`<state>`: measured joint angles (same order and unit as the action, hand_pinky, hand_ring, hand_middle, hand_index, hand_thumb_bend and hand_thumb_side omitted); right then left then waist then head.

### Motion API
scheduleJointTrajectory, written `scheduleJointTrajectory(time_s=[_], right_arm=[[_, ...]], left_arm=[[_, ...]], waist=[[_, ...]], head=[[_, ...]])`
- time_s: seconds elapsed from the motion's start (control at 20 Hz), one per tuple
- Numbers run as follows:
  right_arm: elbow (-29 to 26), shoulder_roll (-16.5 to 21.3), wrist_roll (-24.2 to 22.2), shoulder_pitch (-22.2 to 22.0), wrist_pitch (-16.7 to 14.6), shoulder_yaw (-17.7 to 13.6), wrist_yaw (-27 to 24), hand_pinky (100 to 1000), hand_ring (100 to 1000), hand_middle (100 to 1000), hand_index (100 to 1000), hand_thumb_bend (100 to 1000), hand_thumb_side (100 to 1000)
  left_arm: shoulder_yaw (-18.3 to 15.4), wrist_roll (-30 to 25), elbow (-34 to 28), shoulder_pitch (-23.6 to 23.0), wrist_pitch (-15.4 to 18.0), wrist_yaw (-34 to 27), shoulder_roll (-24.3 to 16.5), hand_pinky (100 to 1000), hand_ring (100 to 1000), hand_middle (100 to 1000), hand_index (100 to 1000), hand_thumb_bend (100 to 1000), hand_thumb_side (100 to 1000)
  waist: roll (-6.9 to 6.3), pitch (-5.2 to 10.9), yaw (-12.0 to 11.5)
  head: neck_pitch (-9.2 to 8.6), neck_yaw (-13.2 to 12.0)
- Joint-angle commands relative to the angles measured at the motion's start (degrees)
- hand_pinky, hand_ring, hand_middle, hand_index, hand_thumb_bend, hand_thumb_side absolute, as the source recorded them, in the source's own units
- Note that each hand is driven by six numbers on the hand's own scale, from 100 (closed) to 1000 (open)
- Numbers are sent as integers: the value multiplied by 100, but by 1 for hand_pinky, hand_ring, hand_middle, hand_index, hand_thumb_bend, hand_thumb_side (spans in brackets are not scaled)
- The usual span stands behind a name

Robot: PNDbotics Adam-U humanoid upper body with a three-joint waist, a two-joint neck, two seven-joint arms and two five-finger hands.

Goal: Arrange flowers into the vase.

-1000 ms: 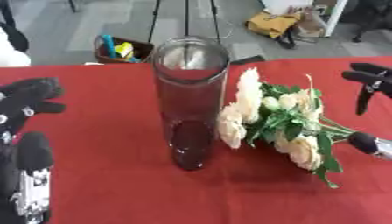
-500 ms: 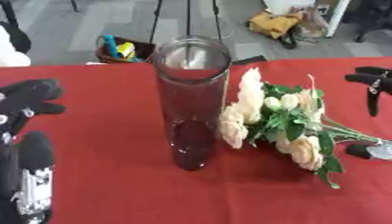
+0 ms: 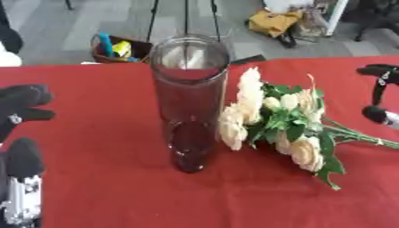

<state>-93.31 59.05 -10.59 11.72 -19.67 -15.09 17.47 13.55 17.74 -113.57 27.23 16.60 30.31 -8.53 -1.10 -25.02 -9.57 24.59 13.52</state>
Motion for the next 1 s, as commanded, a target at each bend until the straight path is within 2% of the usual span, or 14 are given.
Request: scheduleJointTrajectory(time_s=[0.05,0.55,1.0], right_arm=[[237,345,18,91,-109,-29,-69,1000,1000,427,1000,486,946],[792,390,1,266,-341,134,-122,1000,1000,394,1000,506,821],[591,334,50,-119,-367,-11,-217,1000,1000,398,1000,505,725]], left_arm=[[44,-28,-102,27,-13,-13,-32,624,730,718,808,100,786],[79,-65,-102,41,15,2,-5,624,731,718,806,100,775],[85,-55,-102,32,60,30,-2,627,730,723,806,100,769]], waist=[[17,96,-12],[3,8,-112],[9,-81,-181]], head=[[-79,97],[-158,213],[-267,200]])
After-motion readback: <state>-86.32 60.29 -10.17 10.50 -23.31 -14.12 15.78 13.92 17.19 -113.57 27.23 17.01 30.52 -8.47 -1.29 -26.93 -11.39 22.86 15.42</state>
